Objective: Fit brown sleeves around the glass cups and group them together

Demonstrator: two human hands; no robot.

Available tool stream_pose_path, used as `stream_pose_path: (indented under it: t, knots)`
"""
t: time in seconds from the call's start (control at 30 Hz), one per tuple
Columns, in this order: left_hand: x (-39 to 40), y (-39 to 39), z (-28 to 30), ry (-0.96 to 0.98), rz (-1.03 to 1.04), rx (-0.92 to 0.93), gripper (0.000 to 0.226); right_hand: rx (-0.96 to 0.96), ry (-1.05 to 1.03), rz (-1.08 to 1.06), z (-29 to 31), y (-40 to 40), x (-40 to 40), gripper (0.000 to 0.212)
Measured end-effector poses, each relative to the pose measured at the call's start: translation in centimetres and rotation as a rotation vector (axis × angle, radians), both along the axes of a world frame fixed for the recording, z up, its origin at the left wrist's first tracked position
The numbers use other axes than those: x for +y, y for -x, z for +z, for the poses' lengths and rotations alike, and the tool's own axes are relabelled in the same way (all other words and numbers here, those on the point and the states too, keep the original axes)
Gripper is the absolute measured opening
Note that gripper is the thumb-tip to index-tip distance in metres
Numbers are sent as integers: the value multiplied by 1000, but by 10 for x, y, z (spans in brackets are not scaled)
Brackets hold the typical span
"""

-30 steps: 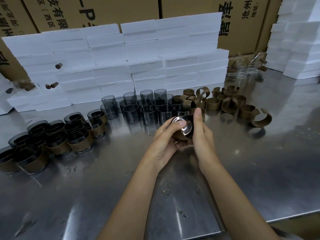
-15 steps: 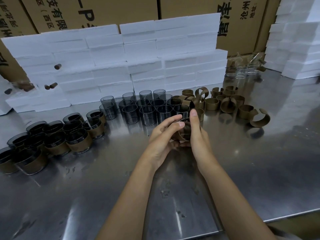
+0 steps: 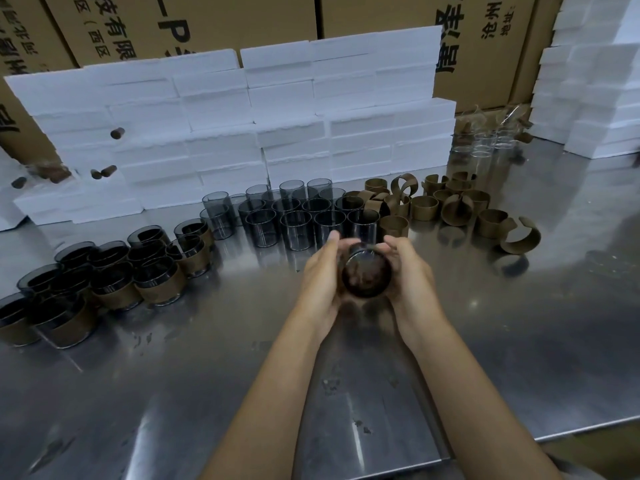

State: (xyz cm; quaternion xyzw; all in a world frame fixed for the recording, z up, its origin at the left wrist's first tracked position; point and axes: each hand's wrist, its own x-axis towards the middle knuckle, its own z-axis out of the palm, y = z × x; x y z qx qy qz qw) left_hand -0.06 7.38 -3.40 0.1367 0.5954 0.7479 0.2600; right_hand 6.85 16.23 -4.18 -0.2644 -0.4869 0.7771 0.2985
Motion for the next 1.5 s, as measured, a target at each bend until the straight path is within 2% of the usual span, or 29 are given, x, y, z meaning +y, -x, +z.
stream_pose_path:
  t: [0.2, 0.3, 0.4, 0.53, 0.67, 0.87, 1.03, 1.13, 1.2, 1.27, 1.37, 1.5]
  knots:
    - [7, -8, -2, 17, 157, 29, 41, 17, 127, 18, 0, 1, 0, 32]
    - [10, -10, -5, -4, 186, 32, 46, 79, 262, 126, -1, 4, -6, 24]
    - [9, -8, -8, -16, 228, 53, 51, 97, 248, 168, 0, 6, -10, 16]
    - [9, -11, -8, -38, 222, 73, 57, 149, 247, 193, -2, 3, -9, 21]
    - [9, -12, -7, -62, 186, 64, 65, 142, 249, 185, -4, 3, -8, 15]
    - [12, -8, -10, -39, 161, 95, 69, 140, 241, 152, -5, 3, -7, 21]
    - [11, -5, -10, 17, 82, 161, 53, 135, 189, 15, -5, 2, -3, 25]
    - [8, -8, -8, 96, -81, 260, 34, 83, -6, -196, -3, 3, 2, 25]
    - [7, -12, -8, 213, -177, 330, 45, 104, -116, -298, -2, 2, 7, 34]
    - [8, -15, -9, 187, -222, 278, 54, 96, -176, -334, -2, 1, 9, 43]
    - [10, -10, -7, -19, -149, 13, 61, 132, -106, -239, -1, -2, 7, 39]
    - [2, 3, -1, -439, -140, -389, 38, 148, -15, -38, 2, -3, -2, 29]
